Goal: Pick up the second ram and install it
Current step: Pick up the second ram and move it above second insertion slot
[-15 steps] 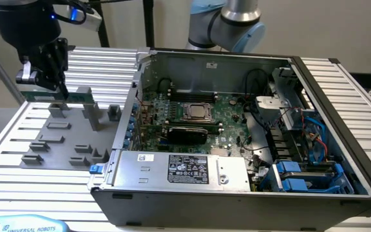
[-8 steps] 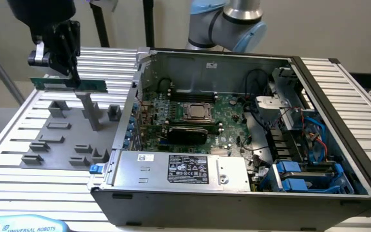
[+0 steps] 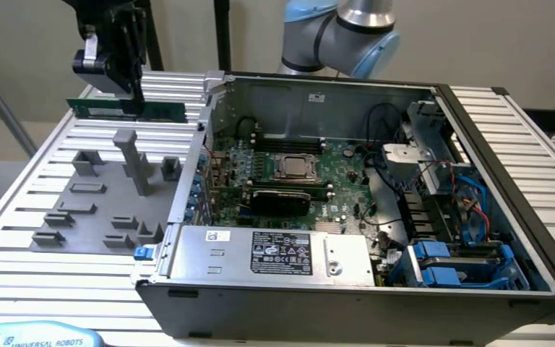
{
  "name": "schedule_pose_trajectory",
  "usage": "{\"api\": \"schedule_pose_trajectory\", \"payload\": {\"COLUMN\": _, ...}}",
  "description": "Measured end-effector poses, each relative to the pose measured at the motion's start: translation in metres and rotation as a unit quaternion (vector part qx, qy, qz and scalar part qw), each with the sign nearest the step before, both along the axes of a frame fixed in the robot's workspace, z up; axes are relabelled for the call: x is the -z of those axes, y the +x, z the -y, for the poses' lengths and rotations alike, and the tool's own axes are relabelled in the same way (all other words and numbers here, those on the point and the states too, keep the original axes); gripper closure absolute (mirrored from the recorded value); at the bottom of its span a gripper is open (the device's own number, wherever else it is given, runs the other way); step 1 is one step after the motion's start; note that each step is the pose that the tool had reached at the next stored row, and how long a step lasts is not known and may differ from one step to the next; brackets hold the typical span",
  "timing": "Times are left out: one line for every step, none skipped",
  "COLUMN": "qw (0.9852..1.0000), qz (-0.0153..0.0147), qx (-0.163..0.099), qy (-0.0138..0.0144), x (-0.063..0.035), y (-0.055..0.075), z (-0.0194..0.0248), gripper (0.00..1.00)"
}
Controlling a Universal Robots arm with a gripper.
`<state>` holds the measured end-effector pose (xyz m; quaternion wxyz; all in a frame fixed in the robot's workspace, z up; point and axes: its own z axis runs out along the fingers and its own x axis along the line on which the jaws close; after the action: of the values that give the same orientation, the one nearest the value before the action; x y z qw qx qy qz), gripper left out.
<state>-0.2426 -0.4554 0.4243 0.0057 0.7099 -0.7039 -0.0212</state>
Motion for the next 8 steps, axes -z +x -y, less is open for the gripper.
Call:
{"api": "schedule_pose_trajectory", "payload": {"qw": 1.0000, "qz": 0.0000, "qx": 0.000, "qy": 0.0000, "x": -0.0014, "y": 0.004, "z": 0.0000, "gripper": 0.87}}
{"api": "schedule_pose_trajectory", "payload": {"qw": 1.0000, "qz": 0.0000, "qx": 0.000, "qy": 0.0000, "x": -0.0025, "y": 0.009, "z": 0.0000, "gripper": 0.87}}
{"api": "schedule_pose_trajectory", "payload": {"qw": 1.0000, "qz": 0.0000, "qx": 0.000, "qy": 0.0000, "x": -0.0033, "y": 0.013, "z": 0.0000, "gripper": 0.87}}
{"api": "schedule_pose_trajectory", "payload": {"qw": 1.0000, "qz": 0.0000, "qx": 0.000, "qy": 0.0000, "x": -0.0041, "y": 0.018, "z": 0.0000, "gripper": 0.87}}
{"api": "schedule_pose_trajectory", "payload": {"qw": 1.0000, "qz": 0.0000, "qx": 0.000, "qy": 0.0000, "x": -0.0045, "y": 0.023, "z": 0.0000, "gripper": 0.87}}
{"api": "schedule_pose_trajectory", "payload": {"qw": 1.0000, "qz": 0.0000, "qx": 0.000, "qy": 0.0000, "x": -0.0049, "y": 0.027, "z": 0.0000, "gripper": 0.87}}
{"api": "schedule_pose_trajectory", "payload": {"qw": 1.0000, "qz": 0.0001, "qx": 0.000, "qy": 0.0001, "x": -0.0050, "y": 0.032, "z": 0.0000, "gripper": 0.87}}
{"api": "schedule_pose_trajectory", "payload": {"qw": 1.0000, "qz": 0.0000, "qx": 0.000, "qy": 0.0001, "x": -0.0051, "y": 0.036, "z": 0.0000, "gripper": 0.87}}
